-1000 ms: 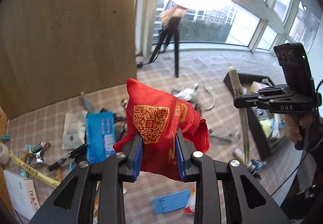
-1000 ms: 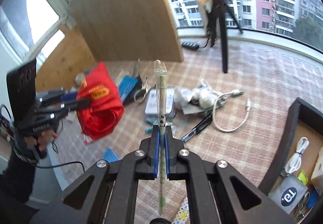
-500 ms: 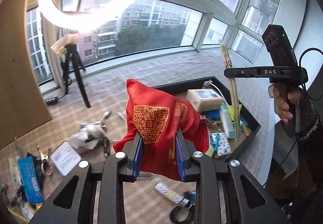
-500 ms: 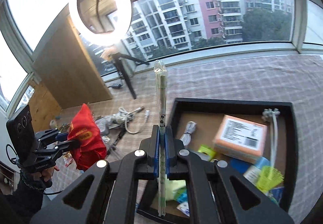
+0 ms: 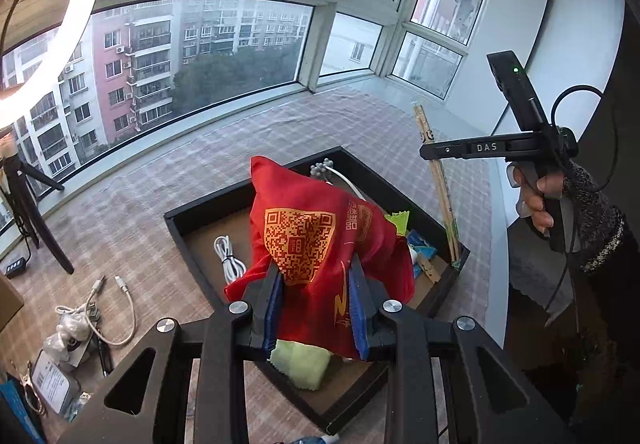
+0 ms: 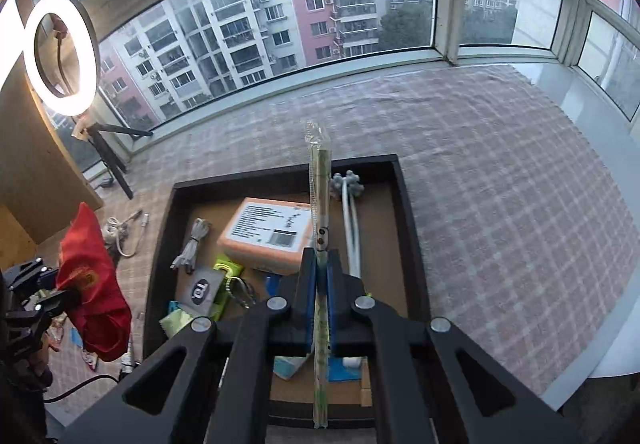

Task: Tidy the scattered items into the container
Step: 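Carry red bag and bamboo stick to the tray and release both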

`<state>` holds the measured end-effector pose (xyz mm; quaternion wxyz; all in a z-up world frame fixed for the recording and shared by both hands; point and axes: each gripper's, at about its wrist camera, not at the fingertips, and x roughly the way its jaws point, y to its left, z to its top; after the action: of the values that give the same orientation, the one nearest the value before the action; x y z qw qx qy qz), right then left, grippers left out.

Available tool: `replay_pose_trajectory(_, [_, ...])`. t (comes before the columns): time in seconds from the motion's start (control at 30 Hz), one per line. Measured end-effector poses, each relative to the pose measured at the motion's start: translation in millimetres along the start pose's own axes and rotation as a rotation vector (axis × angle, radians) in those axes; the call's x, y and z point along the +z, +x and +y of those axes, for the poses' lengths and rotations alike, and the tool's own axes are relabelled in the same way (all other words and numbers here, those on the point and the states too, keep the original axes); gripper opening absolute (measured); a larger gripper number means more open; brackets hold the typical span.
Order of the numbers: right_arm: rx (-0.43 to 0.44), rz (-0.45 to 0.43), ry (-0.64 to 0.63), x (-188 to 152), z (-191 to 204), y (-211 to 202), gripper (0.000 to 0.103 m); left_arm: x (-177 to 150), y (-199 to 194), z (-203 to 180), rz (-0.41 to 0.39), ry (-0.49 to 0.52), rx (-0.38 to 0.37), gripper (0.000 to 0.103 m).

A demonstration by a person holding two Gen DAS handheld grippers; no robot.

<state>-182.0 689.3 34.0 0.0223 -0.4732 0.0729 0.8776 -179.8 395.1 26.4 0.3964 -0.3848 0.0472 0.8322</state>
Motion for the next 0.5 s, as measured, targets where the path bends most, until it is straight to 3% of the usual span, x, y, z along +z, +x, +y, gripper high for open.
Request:
replay_pose_trajectory(0.07, [-0.037,0.016,-0.030,0.6,-3.3,7.9,0.005,4.1,9.0,-5.2,0.002,0.010,0.010,0.030])
replay_pose_trajectory(0.1, [-0.056,0.020,-0.049,0.9,-3.2,11.5,0.006,6.0,14.5,-6.6,0.011,0.014,0.033,0.041])
replay_pose_trajectory(0.17, [-0.114,0.025,-0.050,2.4,-4.1,15.3,0.026,8.1,27.4,-5.7,0.053,0.005,0.094,0.050])
replay_pose_trajectory(0.23, [-0.123,-0.006,-0.043,2.6,-4.7,12.4,0.038,7.9,35.4,-2.6,0.087,-0.017,0.108,0.051])
replay_pose_trajectory(0.5, [-0.028,-0.052,-0.069,2.5,18.9,4.5,0.038,-6.8,15.8,16.0,0.063,-0.070,0.117,0.049])
